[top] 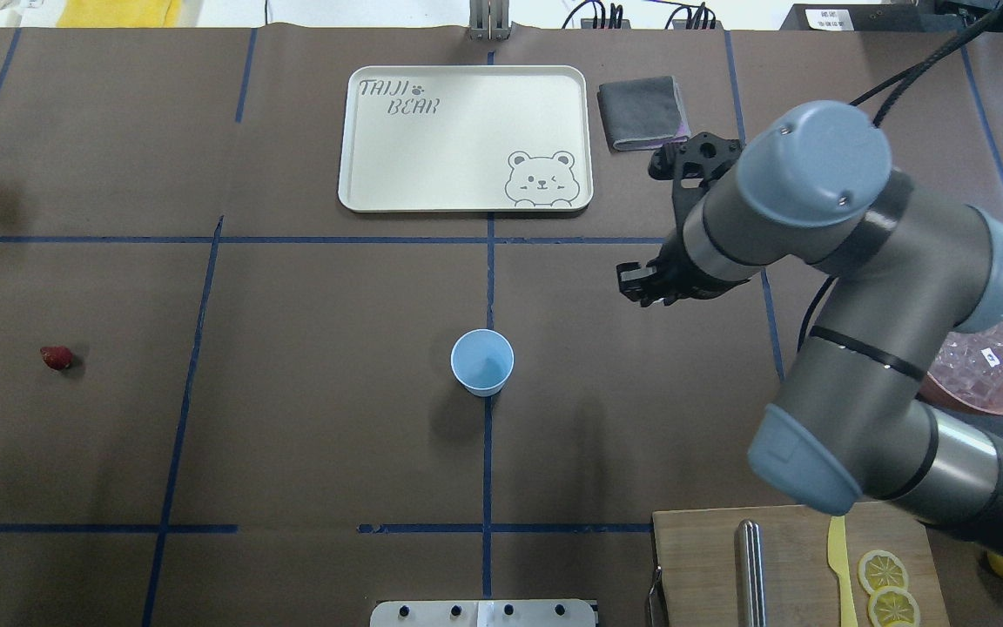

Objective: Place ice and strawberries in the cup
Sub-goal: 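Lift the ice cube and carry it toward the light-blue cup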

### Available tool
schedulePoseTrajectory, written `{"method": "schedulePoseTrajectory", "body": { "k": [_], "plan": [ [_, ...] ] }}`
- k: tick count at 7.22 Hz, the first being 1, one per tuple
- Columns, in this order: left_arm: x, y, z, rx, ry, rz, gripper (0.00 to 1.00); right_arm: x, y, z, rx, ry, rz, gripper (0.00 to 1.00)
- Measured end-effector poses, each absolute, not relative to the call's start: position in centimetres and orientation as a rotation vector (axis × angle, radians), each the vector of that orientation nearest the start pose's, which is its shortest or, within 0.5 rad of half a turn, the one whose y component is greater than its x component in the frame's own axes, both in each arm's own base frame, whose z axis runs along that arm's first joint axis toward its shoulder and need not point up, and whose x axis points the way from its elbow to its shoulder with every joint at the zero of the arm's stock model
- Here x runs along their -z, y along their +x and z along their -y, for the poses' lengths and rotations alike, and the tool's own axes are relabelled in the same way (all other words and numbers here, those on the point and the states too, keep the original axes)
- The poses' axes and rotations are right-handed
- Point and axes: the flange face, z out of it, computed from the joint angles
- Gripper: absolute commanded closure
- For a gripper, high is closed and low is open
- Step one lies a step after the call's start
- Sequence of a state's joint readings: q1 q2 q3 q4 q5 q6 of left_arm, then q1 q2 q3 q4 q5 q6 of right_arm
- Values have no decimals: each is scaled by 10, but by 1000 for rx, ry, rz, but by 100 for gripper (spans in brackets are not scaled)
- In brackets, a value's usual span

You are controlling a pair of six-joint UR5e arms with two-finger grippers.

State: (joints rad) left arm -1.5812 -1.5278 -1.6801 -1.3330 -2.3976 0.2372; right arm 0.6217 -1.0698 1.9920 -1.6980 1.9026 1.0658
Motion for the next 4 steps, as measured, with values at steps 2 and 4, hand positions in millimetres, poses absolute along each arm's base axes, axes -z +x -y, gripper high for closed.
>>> {"method": "schedulePoseTrajectory", "body": {
  "k": [2,4],
  "plan": [
    [-644,-65,460,-144,-58,-839,0,-167,-467,398,-40,151,845,100],
    [-642,-65,461,-145,-54,-839,0,-133,-529,387,-81,150,830,100]
  ]
}}
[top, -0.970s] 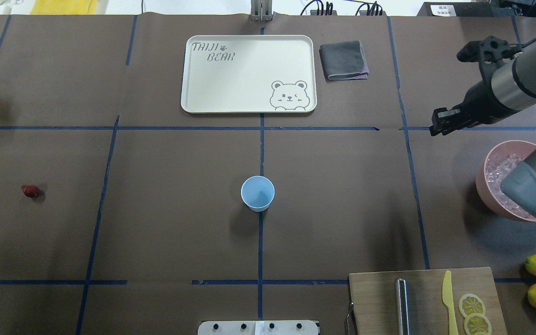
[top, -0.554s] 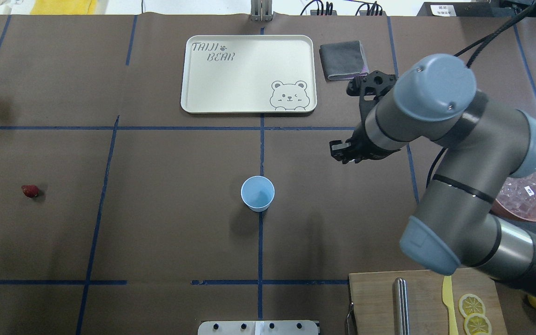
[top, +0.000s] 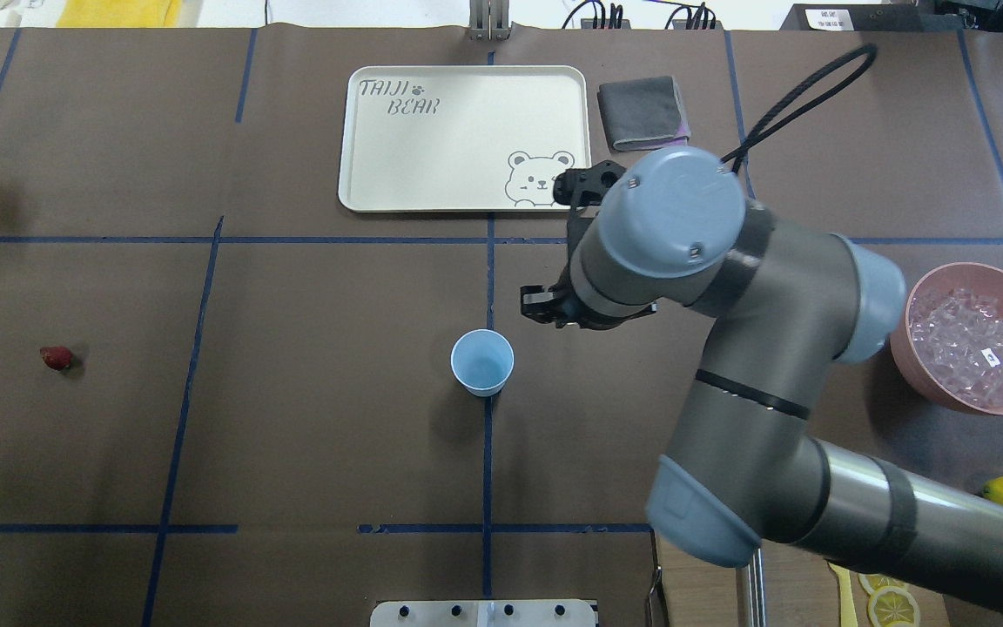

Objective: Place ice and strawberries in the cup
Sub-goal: 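Open the right gripper above the cup to drop the ice cube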

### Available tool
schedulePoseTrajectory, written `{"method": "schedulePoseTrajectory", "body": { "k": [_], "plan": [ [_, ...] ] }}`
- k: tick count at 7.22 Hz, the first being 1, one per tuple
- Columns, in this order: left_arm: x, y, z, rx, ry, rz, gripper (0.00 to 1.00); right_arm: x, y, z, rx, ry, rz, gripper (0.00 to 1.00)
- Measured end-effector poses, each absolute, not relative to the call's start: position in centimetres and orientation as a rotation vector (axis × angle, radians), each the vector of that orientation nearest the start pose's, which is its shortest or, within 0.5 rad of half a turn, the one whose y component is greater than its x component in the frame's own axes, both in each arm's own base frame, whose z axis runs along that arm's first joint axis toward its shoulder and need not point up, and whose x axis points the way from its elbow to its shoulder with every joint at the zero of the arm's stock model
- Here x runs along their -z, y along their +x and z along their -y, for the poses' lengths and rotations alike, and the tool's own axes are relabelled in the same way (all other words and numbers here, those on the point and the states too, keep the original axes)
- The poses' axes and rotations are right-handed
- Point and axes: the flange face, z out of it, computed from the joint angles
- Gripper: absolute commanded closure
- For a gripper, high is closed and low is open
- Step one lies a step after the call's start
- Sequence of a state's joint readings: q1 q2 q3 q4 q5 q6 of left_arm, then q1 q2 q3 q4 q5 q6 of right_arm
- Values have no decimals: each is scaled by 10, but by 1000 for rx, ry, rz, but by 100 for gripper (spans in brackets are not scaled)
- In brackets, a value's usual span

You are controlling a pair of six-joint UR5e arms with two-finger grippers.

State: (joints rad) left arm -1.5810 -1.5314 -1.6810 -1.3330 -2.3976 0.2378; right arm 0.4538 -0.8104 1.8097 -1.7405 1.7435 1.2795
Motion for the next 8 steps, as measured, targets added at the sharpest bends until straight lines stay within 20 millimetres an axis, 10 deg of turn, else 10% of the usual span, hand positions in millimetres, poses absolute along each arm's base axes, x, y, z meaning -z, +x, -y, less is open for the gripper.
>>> {"method": "schedulePoseTrajectory", "body": {
  "k": [2,3,8],
  "plan": [
    [-642,-64,461,-146,-54,-838,0,-128,-566,378,-92,152,798,79],
    [-642,-64,461,-146,-54,-838,0,-131,-575,375,-86,156,784,6],
    [-643,-64,461,-146,-54,-839,0,-133,-583,366,-57,156,775,1]
  ]
}}
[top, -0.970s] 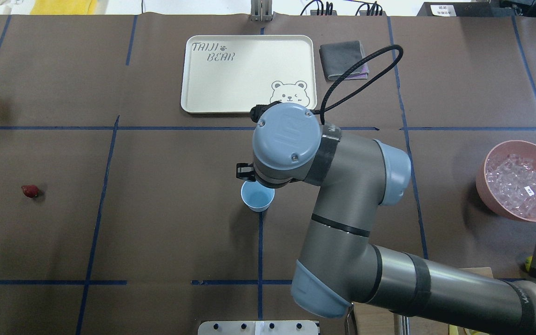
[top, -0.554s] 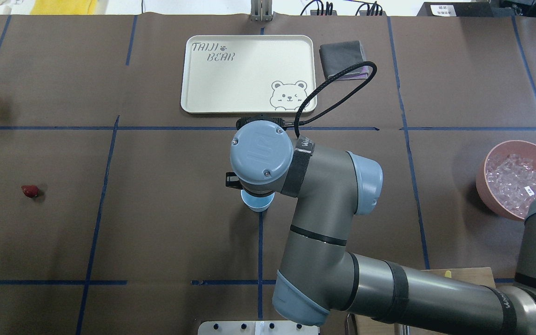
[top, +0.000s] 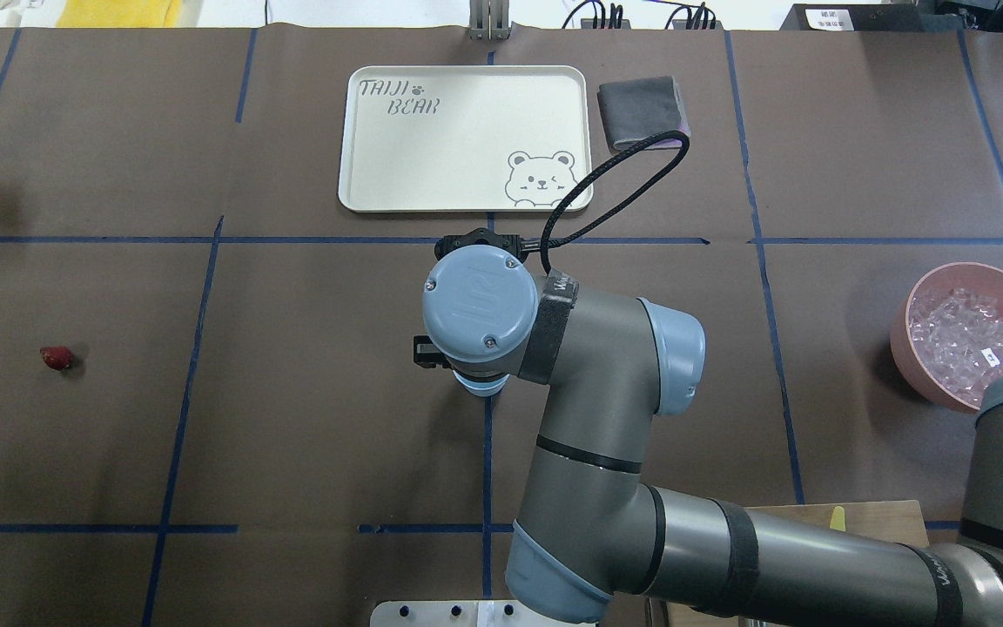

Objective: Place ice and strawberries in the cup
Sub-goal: 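Open the right gripper above the cup to drop the ice cube, then move the right gripper back over the pink ice bowl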

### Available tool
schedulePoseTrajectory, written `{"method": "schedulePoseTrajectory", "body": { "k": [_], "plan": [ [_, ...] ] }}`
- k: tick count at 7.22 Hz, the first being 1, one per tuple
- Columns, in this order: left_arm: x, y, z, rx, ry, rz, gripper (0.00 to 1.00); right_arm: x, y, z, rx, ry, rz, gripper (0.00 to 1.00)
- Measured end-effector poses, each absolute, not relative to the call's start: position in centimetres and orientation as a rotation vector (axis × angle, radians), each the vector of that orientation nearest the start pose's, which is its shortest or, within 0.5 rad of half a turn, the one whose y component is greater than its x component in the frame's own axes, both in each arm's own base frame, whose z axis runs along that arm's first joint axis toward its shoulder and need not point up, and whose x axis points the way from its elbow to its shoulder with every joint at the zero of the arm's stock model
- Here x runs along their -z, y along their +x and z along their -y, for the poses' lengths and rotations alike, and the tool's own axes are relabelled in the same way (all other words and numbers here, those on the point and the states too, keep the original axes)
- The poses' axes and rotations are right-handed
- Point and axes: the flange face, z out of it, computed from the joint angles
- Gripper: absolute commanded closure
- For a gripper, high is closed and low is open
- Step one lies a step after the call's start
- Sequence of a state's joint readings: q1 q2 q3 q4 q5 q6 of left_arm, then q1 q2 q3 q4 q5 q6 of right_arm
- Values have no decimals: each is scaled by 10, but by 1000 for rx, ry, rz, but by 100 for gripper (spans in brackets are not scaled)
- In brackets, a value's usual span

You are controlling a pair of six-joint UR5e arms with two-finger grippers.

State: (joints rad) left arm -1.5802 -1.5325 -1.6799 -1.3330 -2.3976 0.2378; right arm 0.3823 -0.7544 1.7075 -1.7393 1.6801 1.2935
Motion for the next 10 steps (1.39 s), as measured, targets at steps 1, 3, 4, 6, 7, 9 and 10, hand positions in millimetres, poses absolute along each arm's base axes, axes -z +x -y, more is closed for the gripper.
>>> {"method": "schedulePoseTrajectory", "body": {
  "k": [1,3,4,6,7,9,10],
  "plan": [
    [-642,-65,461,-145,-54,-839,0,-134,-582,367,-58,156,775,1],
    [-642,-65,462,-146,-53,-838,0,-136,-575,375,-69,154,775,1],
    [-641,-64,462,-147,-52,-839,0,-137,-570,381,-77,148,775,1],
    [-641,-64,462,-147,-51,-840,0,-145,-552,399,-80,138,775,1],
    [-641,-64,462,-147,-52,-839,0,-161,-527,407,-49,150,775,1],
    [-642,-64,461,-146,-53,-840,0,-206,-444,414,49,195,776,1],
    [-642,-64,461,-146,-54,-840,0,-231,-399,415,94,204,773,1]
  ]
}}
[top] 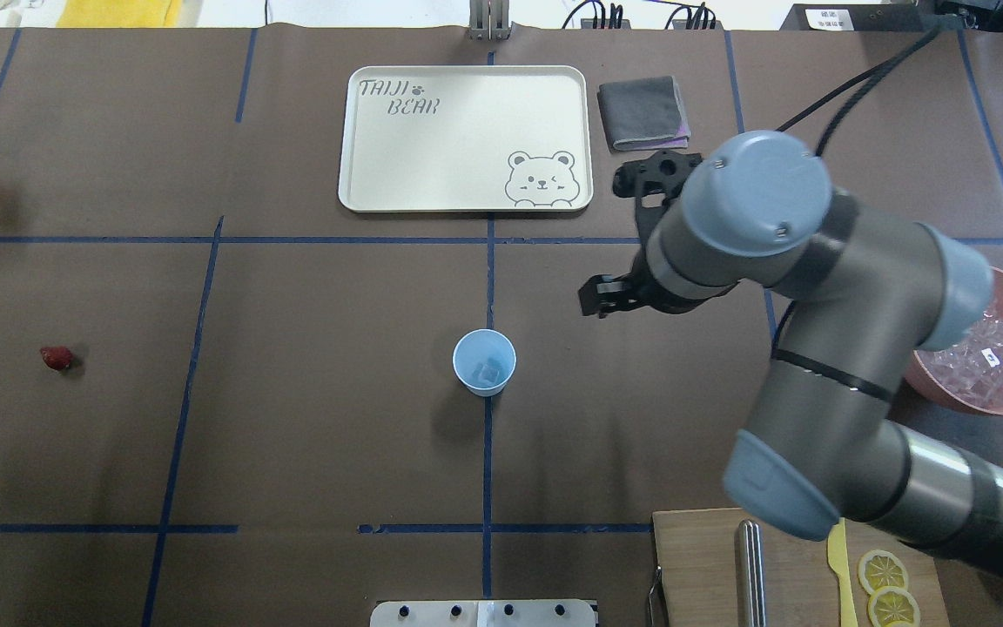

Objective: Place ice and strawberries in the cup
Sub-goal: 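Move the right gripper back over the pink ice bowl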

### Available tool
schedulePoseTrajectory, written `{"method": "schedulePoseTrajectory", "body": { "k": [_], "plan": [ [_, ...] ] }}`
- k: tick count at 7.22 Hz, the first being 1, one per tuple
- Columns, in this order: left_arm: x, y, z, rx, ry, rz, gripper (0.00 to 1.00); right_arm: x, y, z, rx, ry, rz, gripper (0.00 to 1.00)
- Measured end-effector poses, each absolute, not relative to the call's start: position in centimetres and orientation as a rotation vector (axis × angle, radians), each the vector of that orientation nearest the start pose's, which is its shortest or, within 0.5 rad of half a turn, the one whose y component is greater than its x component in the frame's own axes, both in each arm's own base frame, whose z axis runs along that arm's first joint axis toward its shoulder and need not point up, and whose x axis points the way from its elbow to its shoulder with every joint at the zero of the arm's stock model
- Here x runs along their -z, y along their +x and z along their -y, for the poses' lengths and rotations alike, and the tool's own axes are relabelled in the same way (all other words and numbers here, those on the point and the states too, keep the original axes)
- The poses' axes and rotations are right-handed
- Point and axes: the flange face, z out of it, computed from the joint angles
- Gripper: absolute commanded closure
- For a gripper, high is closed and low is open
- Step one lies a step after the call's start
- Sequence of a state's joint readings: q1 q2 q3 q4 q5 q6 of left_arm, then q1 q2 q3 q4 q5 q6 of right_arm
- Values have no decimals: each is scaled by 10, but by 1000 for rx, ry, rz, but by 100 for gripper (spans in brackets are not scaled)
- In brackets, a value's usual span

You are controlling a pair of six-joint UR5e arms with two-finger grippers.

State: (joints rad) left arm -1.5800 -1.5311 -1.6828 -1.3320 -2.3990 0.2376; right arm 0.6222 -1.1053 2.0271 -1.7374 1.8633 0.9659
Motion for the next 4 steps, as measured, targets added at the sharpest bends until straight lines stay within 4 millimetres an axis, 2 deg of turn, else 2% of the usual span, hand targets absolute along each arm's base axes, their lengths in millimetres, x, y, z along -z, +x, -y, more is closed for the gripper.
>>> {"method": "schedulePoseTrajectory", "body": {
  "k": [2,4],
  "plan": [
    [-642,-64,460,-145,-56,-840,0,-282,-320,419,161,223,742,1],
    [-643,-64,460,-145,-56,-840,0,-339,-251,426,171,223,751,1]
  ]
}}
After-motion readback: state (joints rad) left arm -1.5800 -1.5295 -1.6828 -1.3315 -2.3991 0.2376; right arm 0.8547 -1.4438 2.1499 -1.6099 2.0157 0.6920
